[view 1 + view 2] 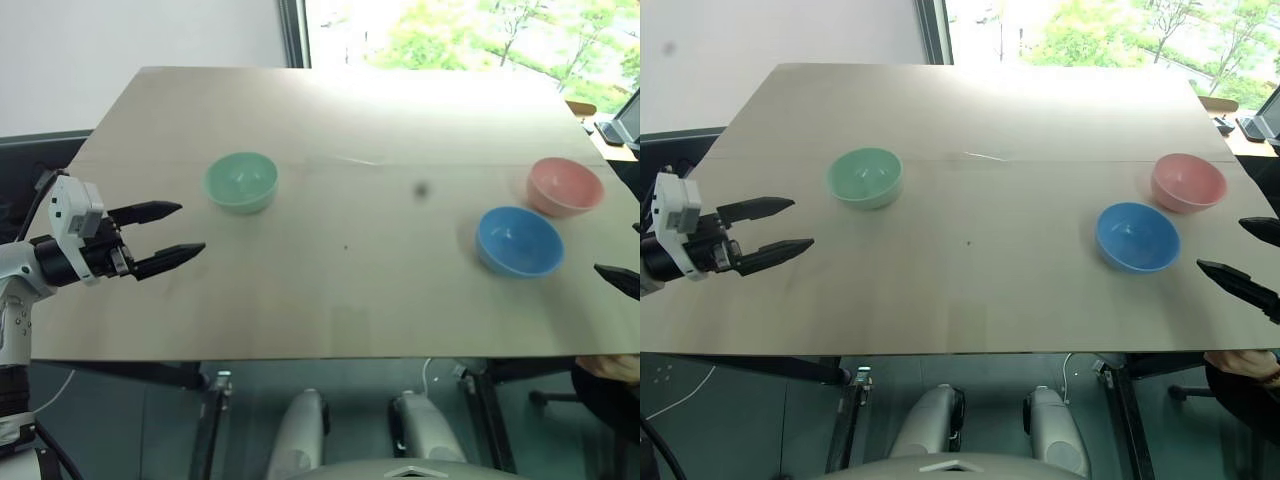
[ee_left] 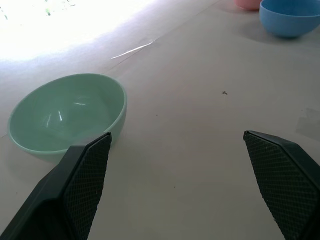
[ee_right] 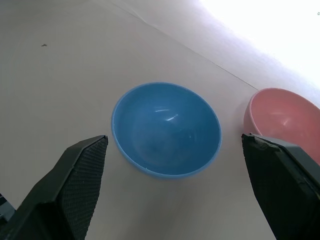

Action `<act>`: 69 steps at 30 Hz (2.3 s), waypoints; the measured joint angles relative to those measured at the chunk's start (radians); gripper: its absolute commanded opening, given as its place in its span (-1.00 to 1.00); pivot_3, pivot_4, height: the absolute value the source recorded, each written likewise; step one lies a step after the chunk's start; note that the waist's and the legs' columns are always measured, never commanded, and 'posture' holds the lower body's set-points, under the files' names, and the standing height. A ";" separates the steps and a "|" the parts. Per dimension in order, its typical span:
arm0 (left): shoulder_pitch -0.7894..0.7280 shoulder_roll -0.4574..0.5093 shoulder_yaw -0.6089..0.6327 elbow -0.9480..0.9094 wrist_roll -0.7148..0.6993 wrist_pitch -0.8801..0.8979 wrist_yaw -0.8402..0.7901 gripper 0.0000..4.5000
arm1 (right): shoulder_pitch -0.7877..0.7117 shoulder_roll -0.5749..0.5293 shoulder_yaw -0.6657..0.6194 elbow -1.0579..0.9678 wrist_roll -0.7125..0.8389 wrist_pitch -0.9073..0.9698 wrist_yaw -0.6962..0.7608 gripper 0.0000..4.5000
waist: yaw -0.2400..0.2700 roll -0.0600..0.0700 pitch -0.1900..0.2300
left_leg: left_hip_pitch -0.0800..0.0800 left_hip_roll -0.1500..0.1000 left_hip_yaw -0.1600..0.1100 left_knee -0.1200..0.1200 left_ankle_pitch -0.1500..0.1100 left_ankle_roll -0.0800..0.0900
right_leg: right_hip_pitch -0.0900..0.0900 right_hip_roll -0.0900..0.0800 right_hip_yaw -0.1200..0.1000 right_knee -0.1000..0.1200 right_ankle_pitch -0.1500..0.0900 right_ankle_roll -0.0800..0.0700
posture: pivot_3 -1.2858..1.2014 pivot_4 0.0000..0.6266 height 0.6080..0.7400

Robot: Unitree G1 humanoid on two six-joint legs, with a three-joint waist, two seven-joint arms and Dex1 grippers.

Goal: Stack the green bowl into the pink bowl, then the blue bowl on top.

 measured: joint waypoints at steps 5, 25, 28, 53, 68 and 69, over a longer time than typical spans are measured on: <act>-0.038 -0.014 -0.029 -0.021 -0.014 0.047 -0.001 0.99 | -0.030 0.000 0.041 0.001 -0.011 -0.004 -0.014 1.00 | 0.000 0.000 0.000 | 0.000 0.000 0.000 0.000 0.000 0.000 | 0.000 0.000 0.000 0.000 0.000 0.000 | 0.03 -0.52 1.00; -0.178 -0.249 -0.324 -0.262 0.003 0.039 0.014 0.99 | -0.596 -0.075 0.760 0.491 -0.623 -0.339 -0.317 1.00 | -0.005 0.001 0.001 | 0.000 -0.001 0.002 0.001 0.000 0.000 | -0.001 0.000 0.003 0.001 0.002 -0.001 | 0.03 -0.52 1.00; -0.204 -0.317 -0.370 -0.288 0.012 0.041 0.058 0.99 | -0.754 -0.054 0.890 0.683 -0.747 -0.457 -0.326 1.00 | -0.012 0.001 0.001 | -0.001 -0.001 0.003 0.001 0.000 0.000 | -0.002 0.000 0.003 0.001 0.002 -0.001 | 0.03 -0.52 1.00; -0.107 -0.316 -0.346 -0.447 -0.012 0.078 0.188 1.00 | -1.118 0.077 1.062 1.303 -0.920 -0.795 -0.304 -0.96 | -0.026 0.003 0.002 | 0.000 -0.001 0.003 0.000 0.000 0.000 | -0.002 -0.001 0.004 0.002 0.002 -0.002 | 0.03 -0.52 1.00; -0.070 -0.383 -0.282 -0.423 -0.027 0.134 0.371 1.00 | -1.084 0.235 0.979 0.635 -0.646 -0.520 -0.155 -0.96 | -0.028 0.006 0.004 | -0.001 0.000 -0.001 0.000 0.000 0.000 | -0.002 0.000 0.001 0.004 0.002 -0.002 | 0.03 -0.52 1.00; -0.019 -0.376 -0.252 -0.441 -0.045 0.155 0.385 1.00 | -1.069 0.270 0.985 0.540 -0.623 -0.442 -0.145 -0.96 | -0.025 0.006 0.004 | -0.001 0.000 -0.001 0.000 0.000 0.000 | -0.002 0.000 0.001 0.003 0.002 -0.002 | 0.03 -0.52 1.00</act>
